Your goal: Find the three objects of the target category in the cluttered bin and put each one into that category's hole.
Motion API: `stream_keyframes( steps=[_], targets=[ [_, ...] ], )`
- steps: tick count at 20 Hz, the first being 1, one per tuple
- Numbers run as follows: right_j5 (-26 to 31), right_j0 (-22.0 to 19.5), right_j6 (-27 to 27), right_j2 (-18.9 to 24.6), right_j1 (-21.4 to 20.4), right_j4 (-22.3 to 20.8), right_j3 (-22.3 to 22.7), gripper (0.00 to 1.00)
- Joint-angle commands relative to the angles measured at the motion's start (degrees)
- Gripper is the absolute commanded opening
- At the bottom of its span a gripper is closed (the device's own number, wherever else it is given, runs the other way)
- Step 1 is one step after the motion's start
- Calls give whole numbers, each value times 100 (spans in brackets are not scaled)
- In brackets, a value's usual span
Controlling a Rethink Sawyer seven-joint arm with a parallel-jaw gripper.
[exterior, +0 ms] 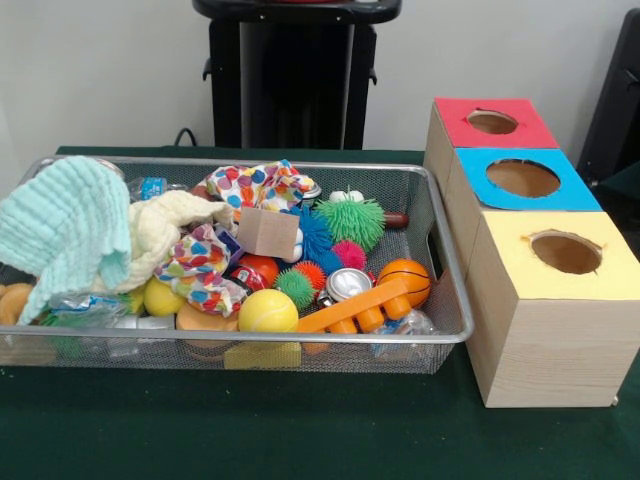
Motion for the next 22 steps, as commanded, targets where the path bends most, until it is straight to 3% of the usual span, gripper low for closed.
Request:
stream_keyframes(
  steps=[1, 22],
  targets=[
    [818, 180, -882, -105, -144, 32, 563, 100],
    [692, 371, -544, -216, -344, 85, 823, 100]
  ],
)
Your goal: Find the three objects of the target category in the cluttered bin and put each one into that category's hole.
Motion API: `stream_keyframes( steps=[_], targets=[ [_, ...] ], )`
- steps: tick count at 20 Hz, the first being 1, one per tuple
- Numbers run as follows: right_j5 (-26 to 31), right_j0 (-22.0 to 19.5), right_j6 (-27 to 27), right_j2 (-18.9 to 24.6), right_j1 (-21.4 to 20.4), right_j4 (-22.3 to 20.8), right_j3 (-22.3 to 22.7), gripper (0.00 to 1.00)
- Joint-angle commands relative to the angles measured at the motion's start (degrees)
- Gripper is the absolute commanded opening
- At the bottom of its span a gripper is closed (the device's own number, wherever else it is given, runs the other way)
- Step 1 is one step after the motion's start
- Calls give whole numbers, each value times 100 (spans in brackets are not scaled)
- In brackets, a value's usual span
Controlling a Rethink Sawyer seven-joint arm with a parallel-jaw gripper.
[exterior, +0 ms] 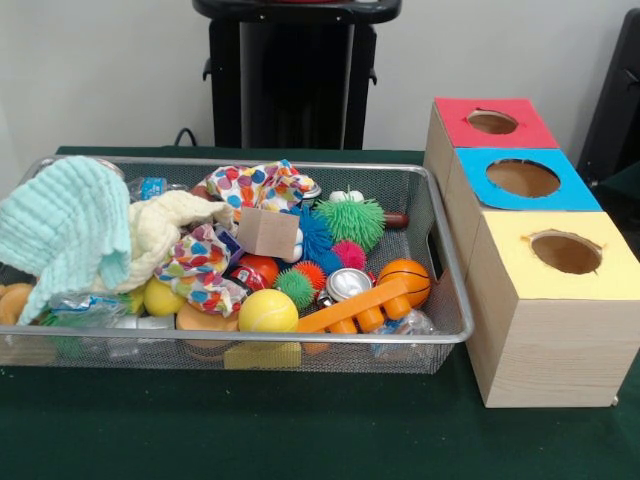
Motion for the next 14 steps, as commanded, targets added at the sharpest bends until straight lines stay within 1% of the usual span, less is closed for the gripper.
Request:
stream_keyframes(
  steps=[1, 5, 10, 14],
  targets=[
    [687, 162, -524, -201, -97, 54, 578, 100],
    [729, 187, -494, -217, -180, 94, 625, 100],
    [1095, 198, -528, -132, -517, 414, 698, 100],
    [1286, 276, -522, -144, -634, 537, 674, 100]
  ],
)
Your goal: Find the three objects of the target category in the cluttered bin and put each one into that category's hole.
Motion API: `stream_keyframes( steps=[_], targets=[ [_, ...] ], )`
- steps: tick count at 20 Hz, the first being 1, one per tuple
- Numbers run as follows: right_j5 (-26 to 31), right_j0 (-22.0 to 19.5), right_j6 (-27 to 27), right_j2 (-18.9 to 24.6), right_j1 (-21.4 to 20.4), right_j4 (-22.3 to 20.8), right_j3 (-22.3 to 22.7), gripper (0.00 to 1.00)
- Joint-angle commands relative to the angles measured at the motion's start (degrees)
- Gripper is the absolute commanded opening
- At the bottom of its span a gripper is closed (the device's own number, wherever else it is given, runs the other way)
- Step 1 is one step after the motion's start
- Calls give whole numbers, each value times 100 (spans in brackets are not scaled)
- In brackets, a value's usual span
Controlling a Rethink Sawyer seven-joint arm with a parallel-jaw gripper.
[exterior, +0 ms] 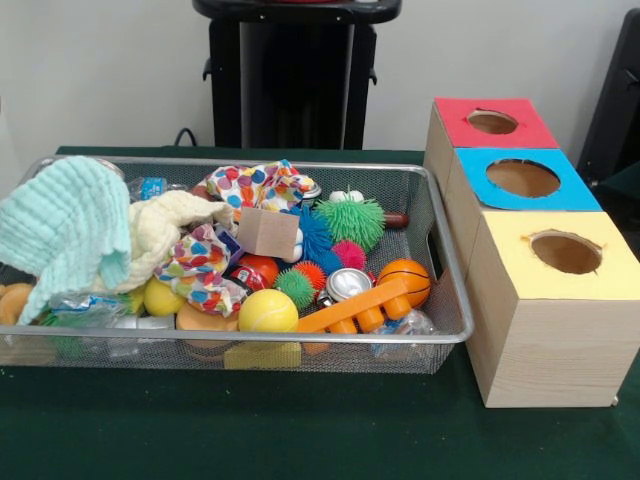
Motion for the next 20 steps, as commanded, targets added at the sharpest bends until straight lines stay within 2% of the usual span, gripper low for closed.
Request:
stream_keyframes(
  steps=[1, 11, 20],
  targets=[
    [1079, 174, -517, -125, -335, 275, 471, 100],
    [1357, 499, -343, -169, -418, 356, 301, 100],
    [1380, 677, -262, -242, -278, 377, 106, 100]
  ],
)
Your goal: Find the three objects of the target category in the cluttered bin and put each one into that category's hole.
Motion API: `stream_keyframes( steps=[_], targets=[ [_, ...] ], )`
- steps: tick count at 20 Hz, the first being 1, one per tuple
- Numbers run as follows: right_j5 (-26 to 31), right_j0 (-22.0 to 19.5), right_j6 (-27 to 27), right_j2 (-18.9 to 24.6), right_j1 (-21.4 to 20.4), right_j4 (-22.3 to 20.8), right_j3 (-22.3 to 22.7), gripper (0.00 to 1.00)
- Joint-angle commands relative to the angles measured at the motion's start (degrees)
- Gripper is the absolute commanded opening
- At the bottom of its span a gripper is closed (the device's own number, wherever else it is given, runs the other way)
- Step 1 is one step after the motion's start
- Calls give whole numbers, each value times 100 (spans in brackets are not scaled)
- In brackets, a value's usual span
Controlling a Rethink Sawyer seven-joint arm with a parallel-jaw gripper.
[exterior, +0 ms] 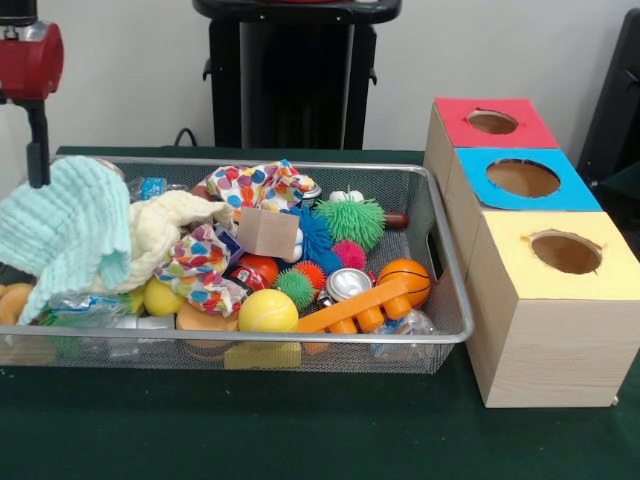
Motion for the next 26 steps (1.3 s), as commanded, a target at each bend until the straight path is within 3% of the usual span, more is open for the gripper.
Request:
stream_keyframes(
  steps=[1, 9, 26],
  targets=[
    [697, 126, -279, -211, 204, 106, 61, 100],
    [453, -76, -514, -99, 619, 205, -17, 100],
    [275, -27, -490, -167, 842, 44, -167, 100]
  ],
)
